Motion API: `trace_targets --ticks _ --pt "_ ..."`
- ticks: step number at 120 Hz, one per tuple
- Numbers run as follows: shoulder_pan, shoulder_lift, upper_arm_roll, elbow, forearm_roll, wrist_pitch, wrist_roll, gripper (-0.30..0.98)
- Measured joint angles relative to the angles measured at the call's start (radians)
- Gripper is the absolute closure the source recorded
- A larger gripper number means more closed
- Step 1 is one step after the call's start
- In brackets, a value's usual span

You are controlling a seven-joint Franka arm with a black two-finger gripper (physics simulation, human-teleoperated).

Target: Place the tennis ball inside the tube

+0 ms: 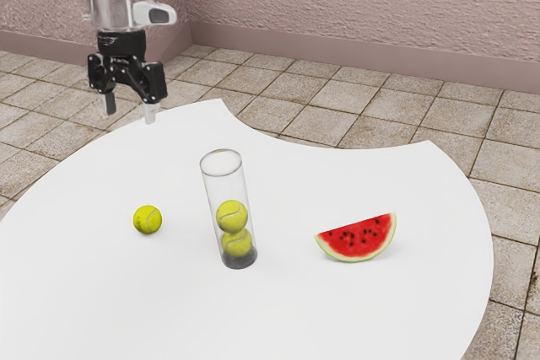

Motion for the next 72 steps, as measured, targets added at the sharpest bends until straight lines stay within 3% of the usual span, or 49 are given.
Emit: trace_targets --ticks 45,72 --pt "0.028 -0.011 0.0 -0.015 0.007 0.199 0.002 0.0" --pt "0.072 -0.135 -0.005 -0.386 0.002 0.42 0.0 0.0"
